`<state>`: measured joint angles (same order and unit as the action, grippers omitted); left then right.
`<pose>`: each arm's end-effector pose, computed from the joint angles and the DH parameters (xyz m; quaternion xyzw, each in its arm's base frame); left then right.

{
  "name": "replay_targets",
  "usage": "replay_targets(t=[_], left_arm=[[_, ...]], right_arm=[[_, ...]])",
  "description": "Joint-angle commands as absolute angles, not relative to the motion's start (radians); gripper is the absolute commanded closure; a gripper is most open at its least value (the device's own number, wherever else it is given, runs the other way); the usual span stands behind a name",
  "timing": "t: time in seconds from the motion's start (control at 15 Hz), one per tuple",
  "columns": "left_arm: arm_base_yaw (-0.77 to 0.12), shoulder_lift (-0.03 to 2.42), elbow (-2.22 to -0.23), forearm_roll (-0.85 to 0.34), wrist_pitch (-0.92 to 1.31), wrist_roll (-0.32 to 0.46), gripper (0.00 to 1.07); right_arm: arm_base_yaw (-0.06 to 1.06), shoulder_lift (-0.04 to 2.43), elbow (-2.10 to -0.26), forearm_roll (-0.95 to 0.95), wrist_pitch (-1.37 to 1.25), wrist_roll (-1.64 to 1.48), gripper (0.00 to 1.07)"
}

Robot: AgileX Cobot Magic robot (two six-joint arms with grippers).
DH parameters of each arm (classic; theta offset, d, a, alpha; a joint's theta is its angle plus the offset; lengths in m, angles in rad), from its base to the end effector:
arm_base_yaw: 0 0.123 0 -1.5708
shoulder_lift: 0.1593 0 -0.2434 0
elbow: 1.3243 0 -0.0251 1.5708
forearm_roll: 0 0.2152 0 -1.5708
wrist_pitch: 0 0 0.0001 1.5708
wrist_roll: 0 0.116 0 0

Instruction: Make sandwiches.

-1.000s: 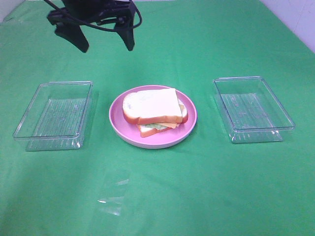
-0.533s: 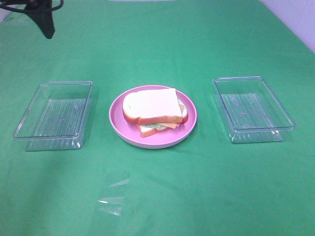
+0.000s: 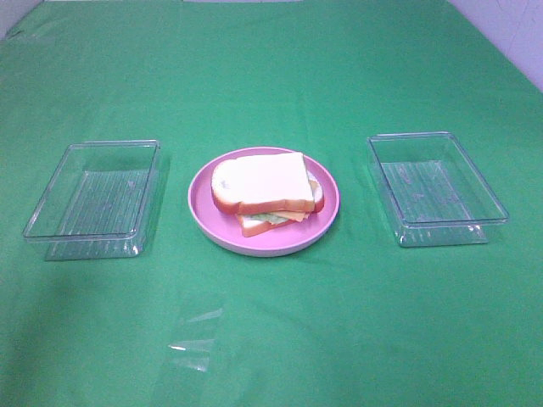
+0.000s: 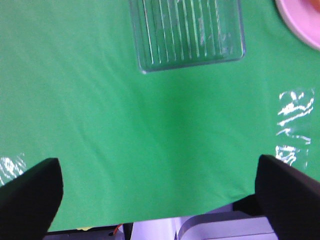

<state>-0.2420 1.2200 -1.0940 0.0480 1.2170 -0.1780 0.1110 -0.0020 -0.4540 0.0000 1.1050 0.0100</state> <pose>0.2008 -0.0442 0.2685 0.0363 0.9867 -0.0097 0.1583 0.0288 0.0032 0.2320 -0.0442 0.8743 0.0292 0.4825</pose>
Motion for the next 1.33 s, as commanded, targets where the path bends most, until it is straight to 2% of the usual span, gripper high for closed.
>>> replay_targets(t=[0.07,0.4,0.6,0.8,1.33], left_arm=[[-0.239,1.040,-0.906,0.048,1.225,-0.185,0.10],[-0.239,0.683,-0.654,0.048,1.192,-0.160,0.10],[-0.239,0.452,-0.566,0.023,1.189,-0.091,0.10],[-0.239,0.241,-0.520,-0.056,1.074,0.026,0.10],[-0.227,0.203,-0.519,-0.056,1.074,0.027,0.10]], right_arm=[[0.106,-0.029,-0.450,0.000,1.101,0.000,0.11],[0.106,-0.029,-0.450,0.000,1.101,0.000,0.11],[0.106,-0.029,-0.450,0.000,1.101,0.000,0.11],[0.106,-0.028,-0.450,0.000,1.101,0.000,0.11],[0.106,-0.027,-0.450,0.000,1.101,0.000,0.11]])
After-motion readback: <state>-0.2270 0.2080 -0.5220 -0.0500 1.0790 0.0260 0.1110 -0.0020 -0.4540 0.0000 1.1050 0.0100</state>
